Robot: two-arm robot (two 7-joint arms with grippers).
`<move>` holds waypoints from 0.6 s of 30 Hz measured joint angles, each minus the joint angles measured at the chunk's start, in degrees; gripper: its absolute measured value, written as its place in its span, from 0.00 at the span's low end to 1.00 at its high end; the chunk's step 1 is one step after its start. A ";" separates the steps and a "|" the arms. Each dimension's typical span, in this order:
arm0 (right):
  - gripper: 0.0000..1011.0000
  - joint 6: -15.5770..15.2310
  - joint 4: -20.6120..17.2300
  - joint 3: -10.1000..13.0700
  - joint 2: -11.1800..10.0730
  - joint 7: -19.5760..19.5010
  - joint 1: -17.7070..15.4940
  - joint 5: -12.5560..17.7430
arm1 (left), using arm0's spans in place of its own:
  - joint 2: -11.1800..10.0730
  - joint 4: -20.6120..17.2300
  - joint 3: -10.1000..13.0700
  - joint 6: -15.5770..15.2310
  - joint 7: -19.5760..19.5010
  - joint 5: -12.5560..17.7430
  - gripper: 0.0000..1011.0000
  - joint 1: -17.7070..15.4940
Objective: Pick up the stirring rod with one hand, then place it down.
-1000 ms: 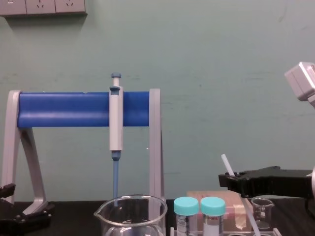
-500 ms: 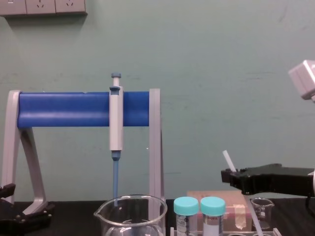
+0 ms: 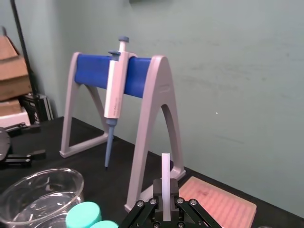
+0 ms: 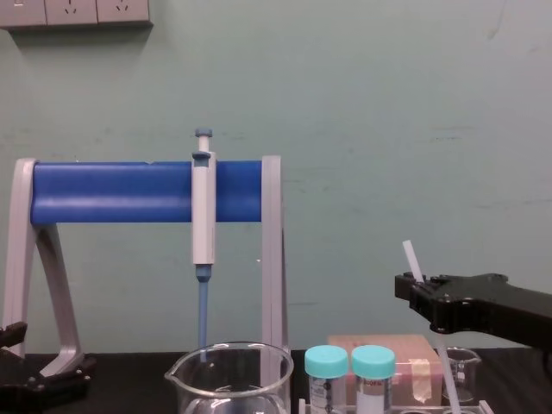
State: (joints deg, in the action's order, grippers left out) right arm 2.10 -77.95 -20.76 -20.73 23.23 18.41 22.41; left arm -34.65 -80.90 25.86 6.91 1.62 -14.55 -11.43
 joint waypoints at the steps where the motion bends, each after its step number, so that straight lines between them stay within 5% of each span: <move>1: 0.07 0.44 -0.03 0.11 0.03 0.16 -0.23 0.02 | 0.00 0.00 0.00 0.00 0.00 0.00 0.99 0.00; 18: 0.07 5.39 -2.49 2.92 0.53 1.51 -3.11 0.25 | 0.00 0.00 0.00 0.00 0.00 0.00 0.99 0.00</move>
State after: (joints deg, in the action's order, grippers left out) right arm 7.49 -80.43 -17.84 -20.20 24.75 15.29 22.66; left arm -34.65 -80.90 25.86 6.91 1.62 -14.55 -11.43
